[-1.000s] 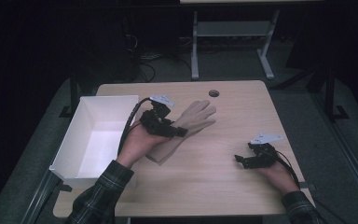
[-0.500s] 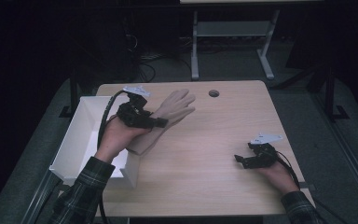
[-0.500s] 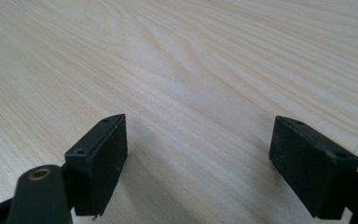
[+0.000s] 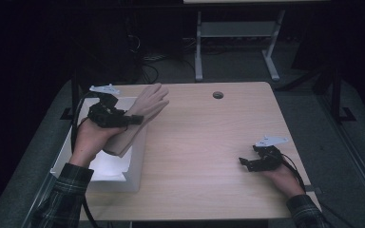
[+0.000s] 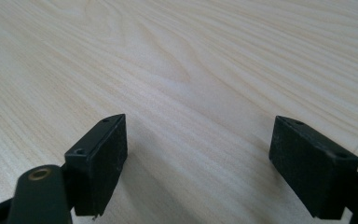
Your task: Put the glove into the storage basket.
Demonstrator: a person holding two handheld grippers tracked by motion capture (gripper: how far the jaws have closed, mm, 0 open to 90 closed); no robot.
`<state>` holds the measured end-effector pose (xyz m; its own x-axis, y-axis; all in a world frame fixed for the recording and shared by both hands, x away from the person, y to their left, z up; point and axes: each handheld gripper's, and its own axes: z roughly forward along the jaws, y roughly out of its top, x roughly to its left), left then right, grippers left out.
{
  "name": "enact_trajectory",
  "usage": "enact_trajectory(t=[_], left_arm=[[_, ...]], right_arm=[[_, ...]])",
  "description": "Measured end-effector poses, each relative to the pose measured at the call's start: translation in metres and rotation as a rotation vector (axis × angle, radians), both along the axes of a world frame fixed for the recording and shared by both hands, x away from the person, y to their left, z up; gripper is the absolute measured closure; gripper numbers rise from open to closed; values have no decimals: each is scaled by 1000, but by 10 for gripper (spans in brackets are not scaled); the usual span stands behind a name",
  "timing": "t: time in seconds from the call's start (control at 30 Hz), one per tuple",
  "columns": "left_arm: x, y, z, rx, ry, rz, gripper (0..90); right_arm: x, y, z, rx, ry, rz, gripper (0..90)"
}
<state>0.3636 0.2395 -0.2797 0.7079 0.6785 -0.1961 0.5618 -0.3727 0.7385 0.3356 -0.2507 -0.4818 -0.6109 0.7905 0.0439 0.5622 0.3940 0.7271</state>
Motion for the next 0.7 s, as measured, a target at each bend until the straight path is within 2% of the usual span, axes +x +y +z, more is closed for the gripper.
enact_trajectory(t=[0.4, 0.7], left_arm=[[-4, 38, -4, 13, -6, 99, 650], [-7, 61, -17, 54, 1, 168, 650]], right_arm=[[0, 0, 0, 0, -1, 0, 189], [0, 0, 0, 0, -1, 0, 188]])
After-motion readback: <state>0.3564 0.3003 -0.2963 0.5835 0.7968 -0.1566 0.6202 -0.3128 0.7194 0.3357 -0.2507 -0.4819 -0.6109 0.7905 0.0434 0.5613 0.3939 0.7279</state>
